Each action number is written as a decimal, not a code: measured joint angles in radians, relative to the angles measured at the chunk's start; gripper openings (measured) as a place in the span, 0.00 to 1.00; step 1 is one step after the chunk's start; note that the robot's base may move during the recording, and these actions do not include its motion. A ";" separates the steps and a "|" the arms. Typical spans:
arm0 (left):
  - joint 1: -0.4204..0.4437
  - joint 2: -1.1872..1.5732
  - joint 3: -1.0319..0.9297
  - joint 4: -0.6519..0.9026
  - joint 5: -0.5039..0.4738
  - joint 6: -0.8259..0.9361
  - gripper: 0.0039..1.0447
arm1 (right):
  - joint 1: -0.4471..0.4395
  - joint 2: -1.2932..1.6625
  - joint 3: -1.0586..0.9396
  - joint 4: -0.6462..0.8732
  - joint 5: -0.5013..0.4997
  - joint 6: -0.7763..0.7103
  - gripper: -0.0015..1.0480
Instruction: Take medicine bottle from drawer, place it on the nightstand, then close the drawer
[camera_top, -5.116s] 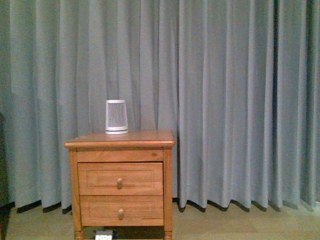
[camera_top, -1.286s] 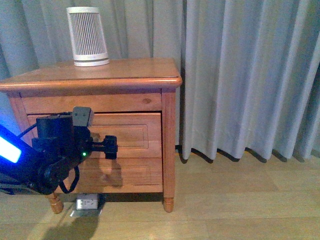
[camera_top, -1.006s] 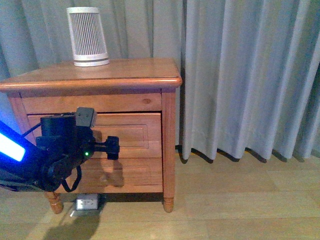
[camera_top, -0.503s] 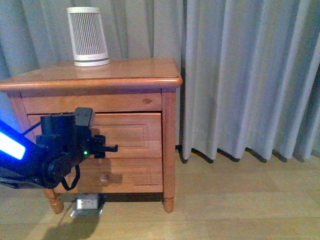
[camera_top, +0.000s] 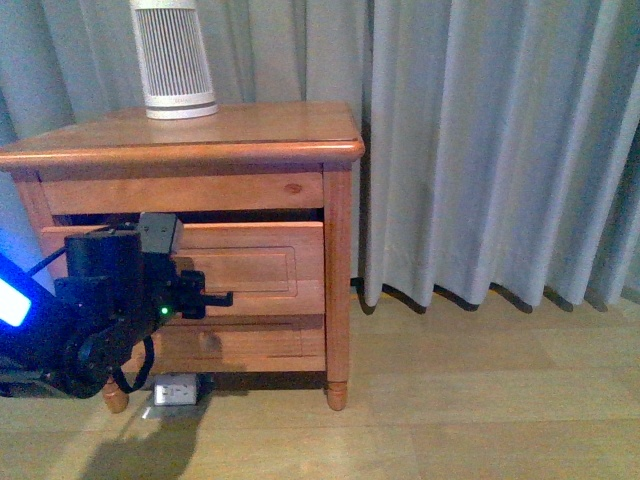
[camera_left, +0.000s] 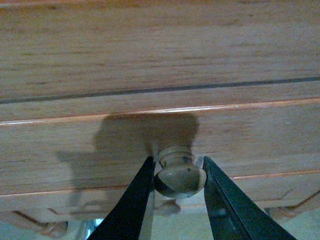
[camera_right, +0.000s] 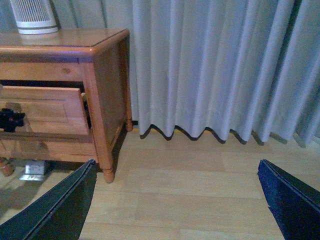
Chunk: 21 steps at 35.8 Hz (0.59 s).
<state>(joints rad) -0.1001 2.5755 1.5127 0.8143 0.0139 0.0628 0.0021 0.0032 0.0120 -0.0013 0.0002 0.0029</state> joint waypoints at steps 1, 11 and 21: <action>-0.001 -0.019 -0.042 0.023 -0.004 0.000 0.24 | 0.000 0.000 0.000 0.000 0.000 0.000 0.93; -0.011 -0.202 -0.460 0.208 -0.016 0.016 0.23 | 0.000 0.000 0.000 0.000 0.000 0.000 0.93; -0.030 -0.298 -0.700 0.299 -0.025 0.048 0.23 | 0.000 0.000 0.000 0.000 0.000 0.000 0.93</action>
<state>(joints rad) -0.1299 2.2776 0.8131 1.1133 -0.0109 0.1112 0.0021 0.0032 0.0120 -0.0013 0.0002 0.0029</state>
